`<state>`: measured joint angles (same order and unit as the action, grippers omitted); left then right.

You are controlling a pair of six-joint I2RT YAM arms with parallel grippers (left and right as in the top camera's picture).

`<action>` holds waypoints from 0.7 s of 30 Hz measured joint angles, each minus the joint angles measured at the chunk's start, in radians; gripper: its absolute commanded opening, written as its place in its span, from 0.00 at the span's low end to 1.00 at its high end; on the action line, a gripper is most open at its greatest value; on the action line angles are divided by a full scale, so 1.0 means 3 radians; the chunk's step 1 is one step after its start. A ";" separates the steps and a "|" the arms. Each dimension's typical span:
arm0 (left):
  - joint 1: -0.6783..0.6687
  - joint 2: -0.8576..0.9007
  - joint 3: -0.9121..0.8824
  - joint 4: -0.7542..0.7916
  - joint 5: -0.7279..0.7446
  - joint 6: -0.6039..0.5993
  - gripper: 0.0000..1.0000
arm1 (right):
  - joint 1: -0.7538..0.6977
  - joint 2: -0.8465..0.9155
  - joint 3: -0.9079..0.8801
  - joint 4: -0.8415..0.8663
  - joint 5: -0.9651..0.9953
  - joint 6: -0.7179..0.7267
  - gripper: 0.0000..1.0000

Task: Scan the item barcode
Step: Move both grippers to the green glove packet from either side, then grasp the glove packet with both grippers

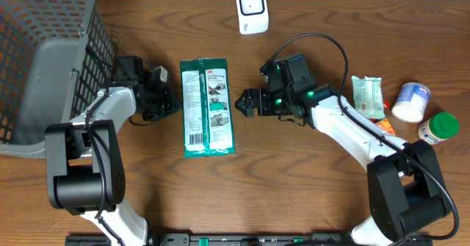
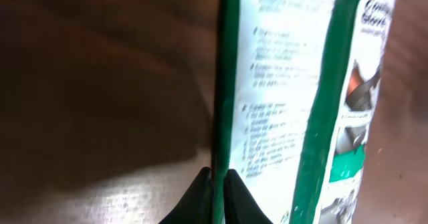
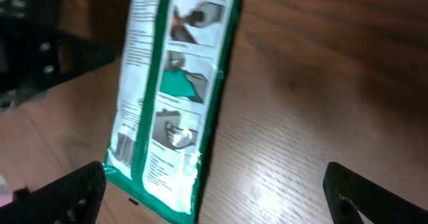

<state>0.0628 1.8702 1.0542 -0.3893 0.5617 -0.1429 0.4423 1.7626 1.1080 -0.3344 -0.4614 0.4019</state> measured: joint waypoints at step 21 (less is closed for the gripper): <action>-0.0573 0.0000 0.0004 0.0328 -0.1564 -0.0052 0.11 | 0.0001 0.0214 -0.0008 0.0490 0.0158 -0.0280 0.88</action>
<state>-0.1093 1.8702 1.0554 -0.2909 0.0925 -0.1585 0.4427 1.8267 1.1057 -0.1875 -0.4141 0.3180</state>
